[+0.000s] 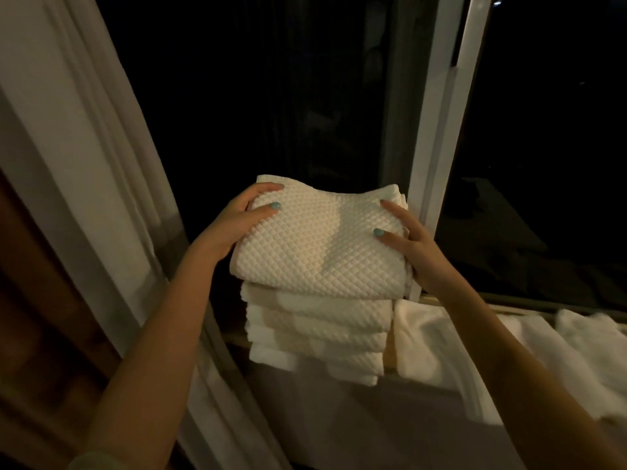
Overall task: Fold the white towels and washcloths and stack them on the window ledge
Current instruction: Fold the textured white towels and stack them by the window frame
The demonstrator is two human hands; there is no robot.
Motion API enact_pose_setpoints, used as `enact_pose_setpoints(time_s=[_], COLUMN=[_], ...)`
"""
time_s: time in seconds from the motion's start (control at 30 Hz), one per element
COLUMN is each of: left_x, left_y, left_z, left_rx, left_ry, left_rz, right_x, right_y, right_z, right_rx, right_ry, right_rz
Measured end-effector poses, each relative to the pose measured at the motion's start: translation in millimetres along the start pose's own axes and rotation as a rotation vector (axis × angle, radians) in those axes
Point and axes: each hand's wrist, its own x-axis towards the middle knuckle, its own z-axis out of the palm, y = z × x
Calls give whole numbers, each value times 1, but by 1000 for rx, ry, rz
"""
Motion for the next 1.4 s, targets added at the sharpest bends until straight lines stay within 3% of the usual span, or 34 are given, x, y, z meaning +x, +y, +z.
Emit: enact_pose_setpoints(time_s=[0.33, 0.57, 1.17, 1.4], left_x=[30, 32, 33, 45], left_y=[-48, -66, -74, -74], left_z=[-6, -5, -10, -14], left_rx=[-16, 10, 68, 245], left_ry=[-102, -213, -83, -76], left_rz=[-106, -243, -189, -130], right_x=[9, 8, 16, 24], right_y=[25, 30, 37, 40], right_z=[21, 18, 19, 22], right_rx=[-63, -109, -351, -585], right_ry=[164, 172, 176, 185], right_rz=[109, 295, 233, 162])
